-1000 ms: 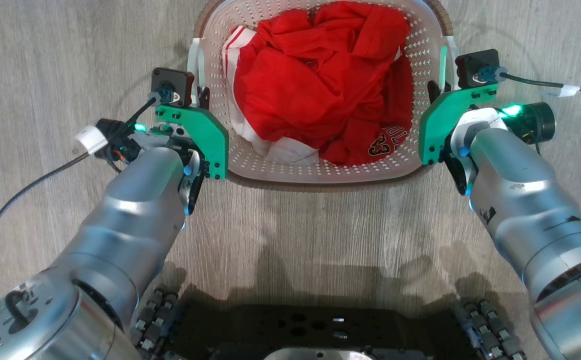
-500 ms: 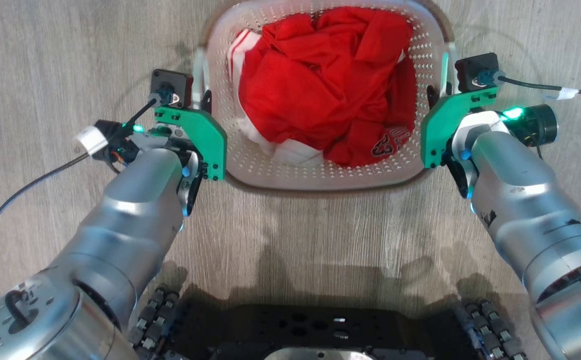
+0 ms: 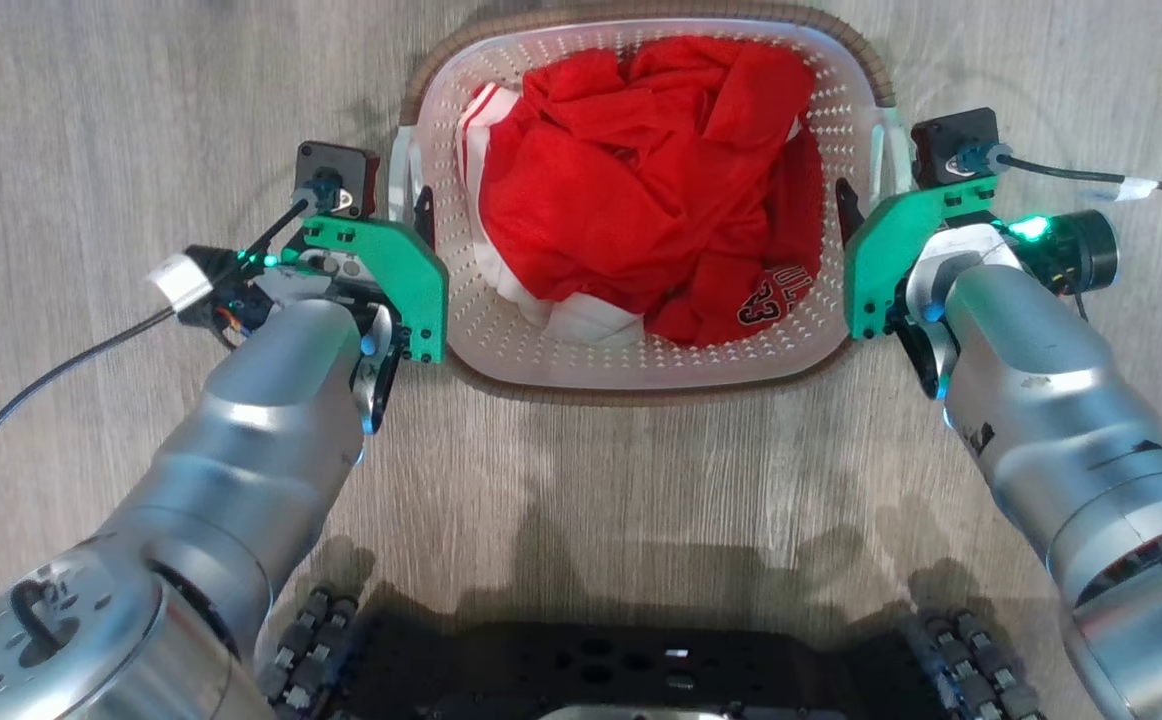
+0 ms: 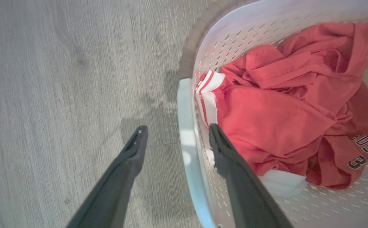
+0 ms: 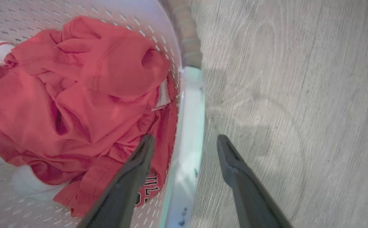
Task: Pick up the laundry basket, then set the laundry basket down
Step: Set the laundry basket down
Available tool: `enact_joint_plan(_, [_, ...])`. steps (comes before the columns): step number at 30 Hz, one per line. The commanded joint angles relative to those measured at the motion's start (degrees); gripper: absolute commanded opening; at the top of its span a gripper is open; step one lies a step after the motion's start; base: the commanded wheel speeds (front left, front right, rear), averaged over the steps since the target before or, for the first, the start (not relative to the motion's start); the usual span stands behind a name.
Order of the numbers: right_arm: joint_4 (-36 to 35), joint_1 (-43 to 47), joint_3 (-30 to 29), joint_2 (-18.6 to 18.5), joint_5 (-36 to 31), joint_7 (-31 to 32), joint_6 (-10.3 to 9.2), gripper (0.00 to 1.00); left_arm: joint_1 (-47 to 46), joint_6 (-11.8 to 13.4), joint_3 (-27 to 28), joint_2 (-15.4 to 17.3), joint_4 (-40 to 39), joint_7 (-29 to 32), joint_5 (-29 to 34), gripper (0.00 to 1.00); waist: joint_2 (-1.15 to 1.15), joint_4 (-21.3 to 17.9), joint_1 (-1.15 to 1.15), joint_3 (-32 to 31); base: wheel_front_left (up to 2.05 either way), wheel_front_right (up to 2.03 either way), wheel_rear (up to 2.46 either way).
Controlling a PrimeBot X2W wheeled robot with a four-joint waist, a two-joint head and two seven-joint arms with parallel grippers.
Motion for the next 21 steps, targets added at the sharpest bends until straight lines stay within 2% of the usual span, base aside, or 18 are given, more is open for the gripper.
enact_joint_plan(1, [-0.4,3.8,0.4,1.1,-0.1,-0.6,0.33,1.0,0.5,0.6,0.6,1.6,0.2,-0.5,-0.5,1.0,0.0,-0.2,0.0,-0.9,0.0,0.0,0.0])
enact_joint_plan(9, [-0.4,4.1,0.6,1.1,-0.5,-3.6,0.33,1.0,1.2,2.0,4.4,2.1,-2.7,-0.5,1.4,1.0,0.0,-0.3,0.0,-6.2,0.0,0.0,0.0])
enact_joint_plan(14, [-0.8,4.3,0.6,1.1,-0.5,-5.3,0.33,1.0,4.2,3.9,12.9,4.5,-9.9,-0.5,5.1,1.0,0.0,-0.5,0.0,-10.8,0.0,0.0,0.0])
enact_joint_plan(15, [-0.8,4.3,0.6,1.1,-0.5,-5.3,0.33,1.0,4.2,3.9,12.9,4.5,-9.9,-0.5,5.1,1.0,0.0,-0.5,0.0,-10.8,0.0,0.0,0.0])
enact_joint_plan(21, [-2.9,6.3,0.2,1.1,-0.6,-6.3,0.33,1.0,12.1,5.0,23.7,7.0,-20.1,-0.5,15.4,1.0,0.0,-1.0,0.0,-17.2,0.0,0.0,0.0])
